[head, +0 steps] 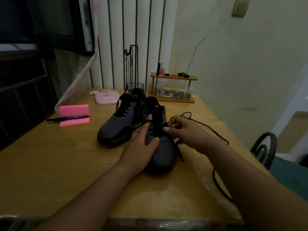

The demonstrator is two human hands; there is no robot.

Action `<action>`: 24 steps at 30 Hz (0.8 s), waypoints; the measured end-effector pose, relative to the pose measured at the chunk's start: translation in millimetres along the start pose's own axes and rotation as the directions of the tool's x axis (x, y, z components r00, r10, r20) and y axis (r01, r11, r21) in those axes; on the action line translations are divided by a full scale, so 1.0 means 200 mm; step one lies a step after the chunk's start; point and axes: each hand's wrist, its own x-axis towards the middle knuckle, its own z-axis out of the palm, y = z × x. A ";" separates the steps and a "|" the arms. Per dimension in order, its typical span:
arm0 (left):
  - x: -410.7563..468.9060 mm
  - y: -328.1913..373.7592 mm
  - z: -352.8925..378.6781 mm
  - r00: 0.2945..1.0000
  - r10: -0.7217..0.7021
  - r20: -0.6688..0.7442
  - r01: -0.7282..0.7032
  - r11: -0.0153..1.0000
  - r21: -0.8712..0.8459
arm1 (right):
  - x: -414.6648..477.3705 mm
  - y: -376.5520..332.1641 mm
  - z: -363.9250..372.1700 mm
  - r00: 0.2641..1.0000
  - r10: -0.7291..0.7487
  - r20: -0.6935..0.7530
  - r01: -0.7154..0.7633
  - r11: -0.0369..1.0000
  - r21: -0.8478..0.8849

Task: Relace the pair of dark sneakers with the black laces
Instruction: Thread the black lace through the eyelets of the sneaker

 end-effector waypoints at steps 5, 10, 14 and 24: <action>0.00 0.01 0.00 1.000 -0.004 -0.005 0.004 1.000 0.001 | 0.01 0.01 0.00 1.000 -0.015 -0.017 0.015 1.000 -0.003; 0.01 0.00 0.00 1.000 0.001 -0.005 -0.001 1.000 0.009 | 0.02 0.00 0.02 0.998 0.017 -0.065 -0.013 0.999 0.050; 0.00 0.00 0.00 1.000 -0.005 -0.007 0.005 1.000 -0.003 | 0.03 -0.01 0.03 0.990 0.040 -0.133 -0.021 0.990 0.136; 0.00 0.00 0.00 1.000 0.026 0.000 -0.026 1.000 -0.014 | -0.03 -0.05 -0.12 0.948 0.143 -0.283 0.176 0.504 0.846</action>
